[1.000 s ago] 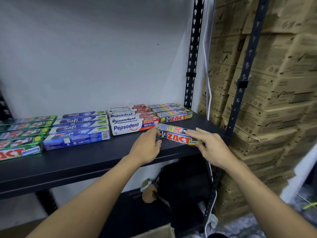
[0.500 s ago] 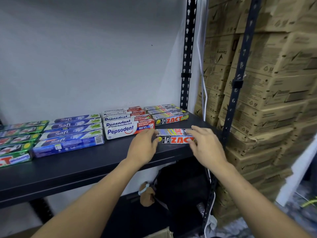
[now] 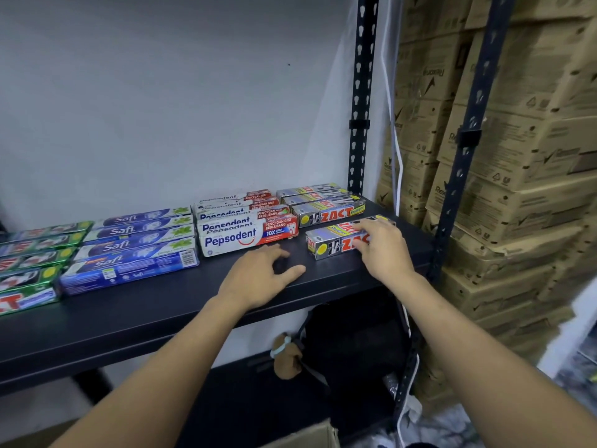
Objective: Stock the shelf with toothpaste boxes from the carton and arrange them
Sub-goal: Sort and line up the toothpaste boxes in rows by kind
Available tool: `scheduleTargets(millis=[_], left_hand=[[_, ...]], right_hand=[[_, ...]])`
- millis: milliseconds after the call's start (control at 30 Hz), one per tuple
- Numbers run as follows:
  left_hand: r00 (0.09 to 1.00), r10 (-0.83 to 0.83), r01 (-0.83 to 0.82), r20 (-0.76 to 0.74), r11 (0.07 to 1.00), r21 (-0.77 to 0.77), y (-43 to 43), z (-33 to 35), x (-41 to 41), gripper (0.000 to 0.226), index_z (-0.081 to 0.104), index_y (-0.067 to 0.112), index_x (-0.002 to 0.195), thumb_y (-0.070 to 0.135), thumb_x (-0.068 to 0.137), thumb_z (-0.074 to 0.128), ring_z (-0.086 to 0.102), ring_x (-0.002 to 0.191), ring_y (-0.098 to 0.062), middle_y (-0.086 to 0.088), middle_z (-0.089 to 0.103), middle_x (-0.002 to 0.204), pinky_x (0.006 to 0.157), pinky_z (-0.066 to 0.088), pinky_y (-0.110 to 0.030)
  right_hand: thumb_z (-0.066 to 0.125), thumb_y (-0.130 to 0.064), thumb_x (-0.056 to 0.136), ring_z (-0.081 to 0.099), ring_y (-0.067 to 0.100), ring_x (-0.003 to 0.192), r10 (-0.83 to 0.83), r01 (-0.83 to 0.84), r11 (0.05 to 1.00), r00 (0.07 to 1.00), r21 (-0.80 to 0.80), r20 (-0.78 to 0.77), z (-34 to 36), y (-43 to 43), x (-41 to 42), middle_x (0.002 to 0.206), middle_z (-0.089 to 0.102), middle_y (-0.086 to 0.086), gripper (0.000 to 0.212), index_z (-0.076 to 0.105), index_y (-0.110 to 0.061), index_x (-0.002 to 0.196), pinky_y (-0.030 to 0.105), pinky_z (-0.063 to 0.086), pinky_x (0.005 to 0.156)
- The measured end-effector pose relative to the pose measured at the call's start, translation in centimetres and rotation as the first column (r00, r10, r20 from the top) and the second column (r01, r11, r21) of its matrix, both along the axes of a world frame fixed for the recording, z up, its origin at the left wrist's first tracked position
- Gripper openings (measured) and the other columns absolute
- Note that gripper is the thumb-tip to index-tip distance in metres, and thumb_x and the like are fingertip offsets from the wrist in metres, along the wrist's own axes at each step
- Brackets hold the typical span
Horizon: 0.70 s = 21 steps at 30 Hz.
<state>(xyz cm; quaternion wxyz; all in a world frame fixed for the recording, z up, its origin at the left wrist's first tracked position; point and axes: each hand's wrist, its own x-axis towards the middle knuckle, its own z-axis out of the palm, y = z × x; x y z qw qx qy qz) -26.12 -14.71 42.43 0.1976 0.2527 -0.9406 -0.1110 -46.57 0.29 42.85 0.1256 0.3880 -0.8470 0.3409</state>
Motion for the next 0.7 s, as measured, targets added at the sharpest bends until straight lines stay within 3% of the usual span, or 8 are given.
scheduleTargets(millis=[200,367,700], left_hand=[[1.000,0.012,-0.012,-0.018,1.000,0.006,-0.2,-0.3,-0.1,0.062,0.061,0.031,0.129,0.073,0.085,0.050,0.055,0.120,-0.013,0.008,0.060,0.135,0.101,0.045,-0.036],[1.000,0.019,-0.019,-0.020,1.000,0.013,-0.4,-0.4,-0.2,0.062,0.061,0.033,0.128,0.076,0.084,0.048,0.054,0.121,-0.012,0.010,0.059,0.135,0.101,0.045,-0.036],[0.999,0.035,-0.035,-0.041,0.999,0.007,-0.1,-0.4,-0.2,0.059,0.061,0.033,0.127,0.073,0.084,0.051,0.055,0.120,-0.011,0.012,0.059,0.135,0.100,0.044,-0.034]], right_hand=[[0.067,-0.021,0.091,0.053,0.027,0.115,-0.032,0.031,0.999,0.998,0.019,0.060,0.4,-2.1,-1.2,0.131,0.053,0.008,0.032,0.062,-0.023,0.123,0.039,0.046,0.095],[0.063,-0.019,0.093,0.043,0.032,0.130,-0.024,0.020,0.999,0.996,0.050,0.082,0.5,-3.7,-2.3,0.138,0.049,0.013,0.030,0.059,-0.023,0.122,0.043,0.043,0.100],[0.059,-0.018,0.095,0.043,0.042,0.127,-0.061,0.049,0.993,0.992,0.109,0.111,0.5,-5.9,-3.0,0.146,0.037,0.016,0.030,0.052,-0.033,0.119,0.047,0.046,0.093]])
